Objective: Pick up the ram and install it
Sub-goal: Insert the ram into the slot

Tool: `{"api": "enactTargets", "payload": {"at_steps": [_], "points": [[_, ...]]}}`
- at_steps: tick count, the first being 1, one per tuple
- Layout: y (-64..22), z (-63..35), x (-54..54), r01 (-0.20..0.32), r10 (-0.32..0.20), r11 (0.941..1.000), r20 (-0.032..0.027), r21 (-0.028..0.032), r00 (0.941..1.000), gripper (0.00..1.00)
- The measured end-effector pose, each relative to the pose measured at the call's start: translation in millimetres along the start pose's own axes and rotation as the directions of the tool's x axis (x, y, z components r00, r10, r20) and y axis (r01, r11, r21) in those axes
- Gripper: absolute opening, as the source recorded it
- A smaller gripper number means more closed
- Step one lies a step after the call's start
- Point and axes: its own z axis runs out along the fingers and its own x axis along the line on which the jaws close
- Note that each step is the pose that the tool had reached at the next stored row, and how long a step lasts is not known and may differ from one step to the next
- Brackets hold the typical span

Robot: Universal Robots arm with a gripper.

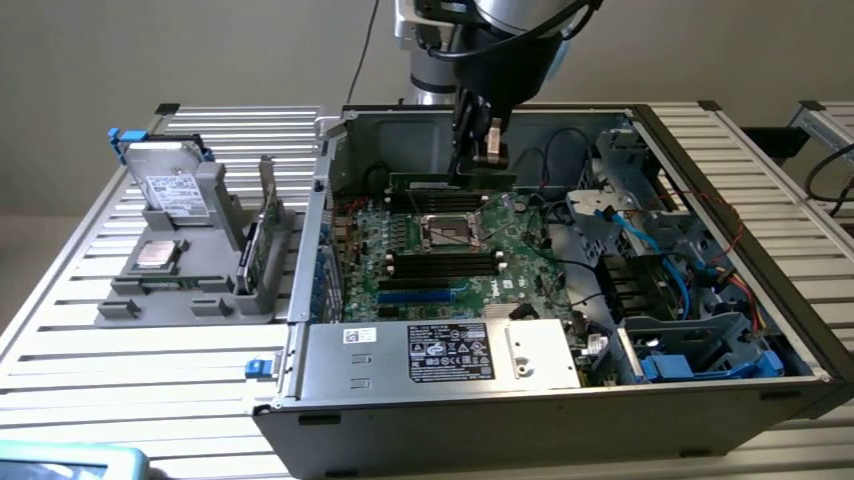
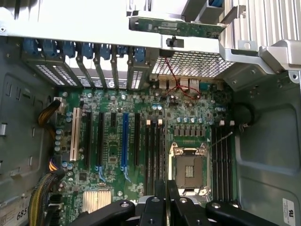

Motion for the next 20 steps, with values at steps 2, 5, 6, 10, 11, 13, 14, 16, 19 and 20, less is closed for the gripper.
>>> {"api": "enactTargets", "payload": {"at_steps": [2,5,6,10,11,13,14,16,19,20], "points": [[-0.5,3.6,0.6,0.000,0.000,1.0000,0.0001,0.0001,1.0000,0.14],[-1.3,9.0,1.3,0.000,0.000,1.0000,0.0002,0.0001,1.0000,0.14],[-1.5,10.7,1.6,0.000,0.000,1.0000,0.0000,0.0001,1.0000,0.14],[-2.5,17.8,2.7,0.000,0.000,1.0000,0.0001,0.0001,1.0000,0.14],[-2.8,19.6,3.0,0.000,0.000,1.0000,0.0002,0.0001,1.0000,0.14],[-3.3,23.2,3.5,0.000,0.000,1.0000,0.0000,0.0001,1.0000,0.14],[-3.6,25.0,3.8,0.000,0.000,1.0000,0.0001,0.0001,1.0000,0.14],[-4.1,28.5,4.3,0.000,0.000,1.0000,0.0002,0.0001,1.0000,0.14],[-4.7,33.9,5.1,-0.001,0.001,1.0000,0.0001,0.0001,1.0000,0.14],[-4.9,35.6,5.4,0.000,0.000,1.0000,0.0001,0.0000,1.0000,0.14]]}}
